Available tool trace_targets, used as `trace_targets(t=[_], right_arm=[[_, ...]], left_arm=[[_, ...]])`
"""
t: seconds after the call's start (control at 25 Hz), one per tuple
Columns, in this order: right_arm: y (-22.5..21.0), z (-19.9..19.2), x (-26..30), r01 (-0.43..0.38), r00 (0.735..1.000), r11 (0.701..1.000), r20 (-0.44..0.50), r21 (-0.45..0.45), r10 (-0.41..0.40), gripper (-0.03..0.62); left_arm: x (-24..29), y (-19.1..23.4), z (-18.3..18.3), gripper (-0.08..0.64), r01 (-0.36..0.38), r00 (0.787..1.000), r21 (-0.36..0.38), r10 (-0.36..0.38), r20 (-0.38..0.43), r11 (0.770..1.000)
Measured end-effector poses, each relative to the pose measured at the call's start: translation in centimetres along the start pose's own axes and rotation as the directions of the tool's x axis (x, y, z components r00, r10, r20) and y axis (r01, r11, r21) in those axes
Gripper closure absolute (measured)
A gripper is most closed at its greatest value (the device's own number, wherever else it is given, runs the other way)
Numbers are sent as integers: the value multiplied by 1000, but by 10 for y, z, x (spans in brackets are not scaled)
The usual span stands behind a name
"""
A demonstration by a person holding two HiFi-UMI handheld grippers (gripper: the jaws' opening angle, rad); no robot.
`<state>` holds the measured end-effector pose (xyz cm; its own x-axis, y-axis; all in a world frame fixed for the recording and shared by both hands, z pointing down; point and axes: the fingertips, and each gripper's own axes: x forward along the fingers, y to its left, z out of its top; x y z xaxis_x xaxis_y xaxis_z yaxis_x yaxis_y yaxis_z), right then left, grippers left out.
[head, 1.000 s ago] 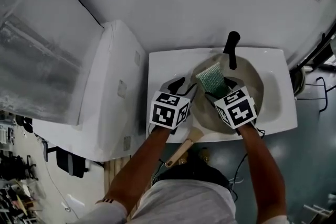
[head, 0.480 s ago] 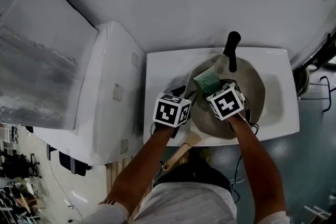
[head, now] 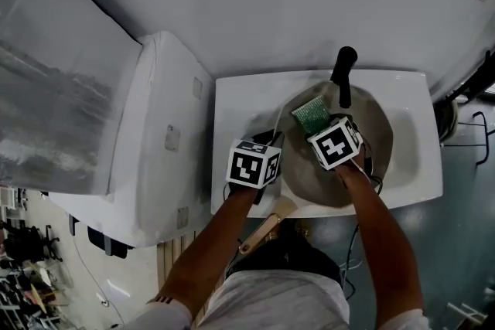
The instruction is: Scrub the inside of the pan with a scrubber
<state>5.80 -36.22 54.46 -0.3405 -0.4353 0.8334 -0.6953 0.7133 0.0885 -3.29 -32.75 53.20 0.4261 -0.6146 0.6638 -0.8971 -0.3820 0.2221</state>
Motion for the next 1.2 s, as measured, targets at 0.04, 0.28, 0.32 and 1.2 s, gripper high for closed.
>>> trace_targets(t=[0.04, 0.28, 0.32, 1.2], right_arm=[[-5, -2, 0, 10, 1000, 1000, -6, 4, -10, 253], [-34, -19, -10, 79, 996, 997, -50, 20, -78, 253], [-37, -21, -12, 87, 995, 996, -55, 20, -85, 253], [66, -46, -10, -73, 982, 997, -176, -31, 66, 252]], left_arm=[[0, 1, 0, 500, 2, 1000, -1, -2, 1, 1000], [0, 1, 0, 504, 12, 1000, -13, -12, 8, 1000], [0, 1, 0, 505, 13, 1000, -16, -13, 10, 1000], [-1, 2, 0, 508, 35, 999, -53, -34, 29, 998]])
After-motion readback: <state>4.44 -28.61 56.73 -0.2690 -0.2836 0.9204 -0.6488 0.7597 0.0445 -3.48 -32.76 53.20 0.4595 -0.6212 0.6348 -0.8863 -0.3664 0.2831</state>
